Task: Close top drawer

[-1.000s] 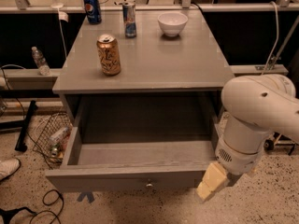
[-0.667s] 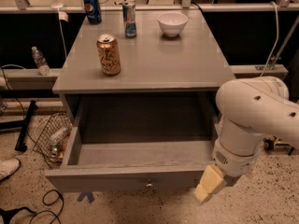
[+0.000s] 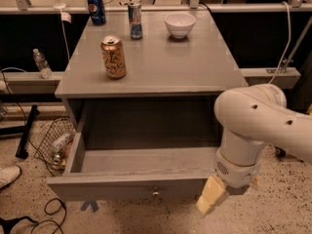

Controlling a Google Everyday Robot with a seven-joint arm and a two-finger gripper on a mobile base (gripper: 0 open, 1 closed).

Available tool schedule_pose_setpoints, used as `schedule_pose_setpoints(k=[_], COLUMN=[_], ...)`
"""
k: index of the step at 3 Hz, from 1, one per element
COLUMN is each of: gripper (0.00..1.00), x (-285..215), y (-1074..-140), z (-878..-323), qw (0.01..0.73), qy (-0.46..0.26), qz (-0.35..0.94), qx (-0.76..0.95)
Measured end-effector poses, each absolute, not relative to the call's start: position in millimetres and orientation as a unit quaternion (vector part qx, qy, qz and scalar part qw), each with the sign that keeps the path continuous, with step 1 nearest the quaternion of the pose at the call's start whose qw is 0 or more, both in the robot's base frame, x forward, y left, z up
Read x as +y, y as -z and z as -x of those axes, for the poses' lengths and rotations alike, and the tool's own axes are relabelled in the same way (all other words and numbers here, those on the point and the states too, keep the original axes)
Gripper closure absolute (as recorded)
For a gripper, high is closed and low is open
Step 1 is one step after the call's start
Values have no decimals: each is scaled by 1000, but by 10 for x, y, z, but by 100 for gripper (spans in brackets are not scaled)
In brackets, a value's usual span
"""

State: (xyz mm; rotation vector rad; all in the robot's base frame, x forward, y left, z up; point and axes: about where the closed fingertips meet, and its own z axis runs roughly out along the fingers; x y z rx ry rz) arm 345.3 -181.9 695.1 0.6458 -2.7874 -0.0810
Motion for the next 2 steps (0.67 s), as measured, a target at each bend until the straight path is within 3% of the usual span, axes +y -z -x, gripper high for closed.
schedule_pose_setpoints(k=[2], gripper=[0], x=[-1704], y=[-6759], z=[-3419], qw=[159], qy=[33], qz=[-225], qx=[-961])
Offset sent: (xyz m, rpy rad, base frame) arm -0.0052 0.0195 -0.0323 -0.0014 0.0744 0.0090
